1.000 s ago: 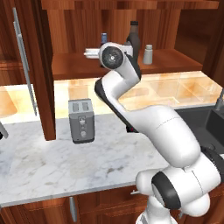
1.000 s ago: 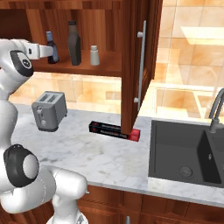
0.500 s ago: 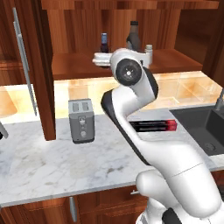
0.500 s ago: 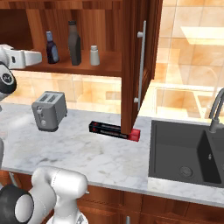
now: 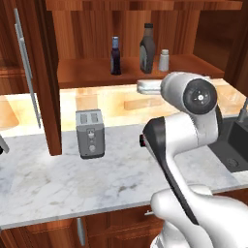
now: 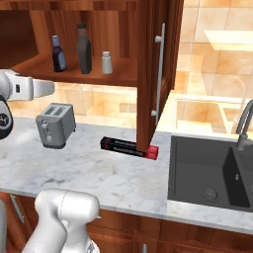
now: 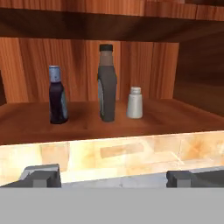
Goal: There are various items on the counter. Only move the condiments/shakers into the cabinet.
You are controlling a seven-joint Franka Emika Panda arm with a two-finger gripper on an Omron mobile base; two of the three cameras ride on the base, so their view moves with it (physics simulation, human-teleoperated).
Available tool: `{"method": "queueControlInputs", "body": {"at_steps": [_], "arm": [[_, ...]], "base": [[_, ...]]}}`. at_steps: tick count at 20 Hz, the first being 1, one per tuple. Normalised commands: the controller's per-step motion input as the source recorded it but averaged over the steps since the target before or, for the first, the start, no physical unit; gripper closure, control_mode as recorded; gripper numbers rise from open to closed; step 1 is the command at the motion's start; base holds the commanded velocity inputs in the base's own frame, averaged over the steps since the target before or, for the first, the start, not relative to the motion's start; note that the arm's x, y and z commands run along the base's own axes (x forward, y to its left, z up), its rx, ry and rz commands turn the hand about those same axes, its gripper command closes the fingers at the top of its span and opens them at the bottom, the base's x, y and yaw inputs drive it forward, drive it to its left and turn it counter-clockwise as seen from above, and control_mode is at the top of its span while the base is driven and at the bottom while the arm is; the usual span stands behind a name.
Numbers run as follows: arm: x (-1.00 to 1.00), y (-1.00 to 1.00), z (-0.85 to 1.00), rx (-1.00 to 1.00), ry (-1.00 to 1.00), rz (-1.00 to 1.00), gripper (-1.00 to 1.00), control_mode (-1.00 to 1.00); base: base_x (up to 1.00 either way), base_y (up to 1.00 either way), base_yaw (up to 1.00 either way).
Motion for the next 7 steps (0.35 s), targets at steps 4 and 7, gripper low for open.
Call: {"method": "queueControlInputs", "body": {"at_steps": [4, 7], "arm": [[-0.51, -0.47, -0.44, 0.00, 0.20, 0.00, -1.00, -1.00], [-0.23, -0.29, -0.46, 0.00, 0.18, 0.00, -1.00, -1.00]], "base": [[0.00, 0.00, 0.00], [0.00, 0.00, 0.00]]}}
